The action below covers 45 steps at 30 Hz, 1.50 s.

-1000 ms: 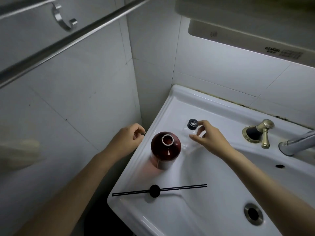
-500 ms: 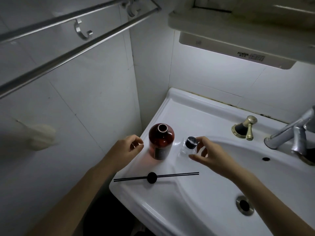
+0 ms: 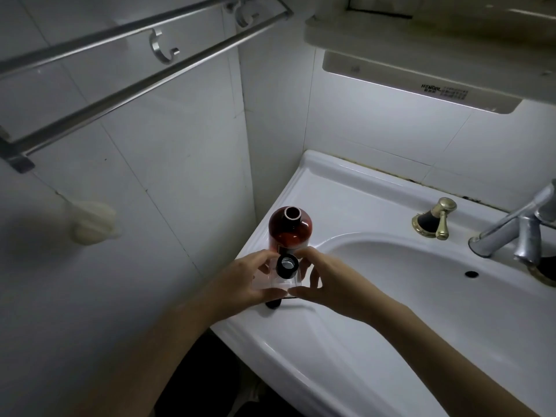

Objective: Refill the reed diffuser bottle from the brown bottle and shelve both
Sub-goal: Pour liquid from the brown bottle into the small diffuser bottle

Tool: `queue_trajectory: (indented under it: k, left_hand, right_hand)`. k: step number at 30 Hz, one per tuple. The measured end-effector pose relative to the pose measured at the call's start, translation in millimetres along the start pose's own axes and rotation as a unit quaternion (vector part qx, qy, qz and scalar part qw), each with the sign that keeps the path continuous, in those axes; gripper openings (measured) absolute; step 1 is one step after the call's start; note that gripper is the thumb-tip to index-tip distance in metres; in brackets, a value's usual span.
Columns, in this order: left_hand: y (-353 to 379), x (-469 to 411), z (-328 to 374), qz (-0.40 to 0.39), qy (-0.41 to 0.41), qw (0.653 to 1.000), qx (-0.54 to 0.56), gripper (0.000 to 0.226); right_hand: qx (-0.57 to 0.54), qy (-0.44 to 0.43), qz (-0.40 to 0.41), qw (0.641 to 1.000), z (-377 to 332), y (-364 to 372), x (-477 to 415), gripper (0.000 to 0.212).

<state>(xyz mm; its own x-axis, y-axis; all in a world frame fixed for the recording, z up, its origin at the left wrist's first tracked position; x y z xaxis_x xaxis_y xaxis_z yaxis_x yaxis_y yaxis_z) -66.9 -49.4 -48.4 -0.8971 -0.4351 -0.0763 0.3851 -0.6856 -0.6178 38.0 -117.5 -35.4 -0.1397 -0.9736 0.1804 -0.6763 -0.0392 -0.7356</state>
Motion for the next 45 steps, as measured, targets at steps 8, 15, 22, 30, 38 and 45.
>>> queue_trajectory:
  k: [8,15,22,30,38,45]
  left_hand:
    - [-16,7,-16,0.052,-0.044,0.997,0.022,0.043]
    - [-29,10,-33,0.078,-0.076,0.994,0.024,0.039]
    - [-35,9,-41,0.081,-0.090,0.992,0.019,0.042]
    - [-37,10,-46,0.087,-0.096,0.991,0.030,0.041]
    - [-44,8,-43,0.091,-0.089,0.992,0.022,0.042]
    - [-54,0,-23,0.092,-0.049,0.995,0.010,0.044]
  right_hand:
    - [-0.039,0.021,0.017,0.999,12,-4,-8,0.033]
    - [-0.084,0.122,0.036,0.988,52,-7,-22,0.055]
    - [-0.208,0.035,0.052,0.976,29,1,-52,0.068]
    - [-0.310,0.053,0.142,0.939,40,8,-65,0.070]
    - [-0.278,0.051,0.172,0.944,36,-10,-52,0.066]
    - [-0.274,0.015,0.149,0.950,10,-40,-31,0.065]
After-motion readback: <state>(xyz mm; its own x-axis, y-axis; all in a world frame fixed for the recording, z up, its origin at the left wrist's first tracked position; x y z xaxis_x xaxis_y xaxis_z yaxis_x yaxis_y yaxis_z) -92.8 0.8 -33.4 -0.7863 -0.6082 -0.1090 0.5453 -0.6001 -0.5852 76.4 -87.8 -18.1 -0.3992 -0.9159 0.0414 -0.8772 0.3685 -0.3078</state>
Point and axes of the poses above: each hand's wrist, its own x-axis away from the middle knuckle, its own y-axis out of the palm, z = x × y, the point moved 8 cm from there along -x, towards the middle knuckle, and after that the axes turned 10 degrees about y, right-handed, at the moved point
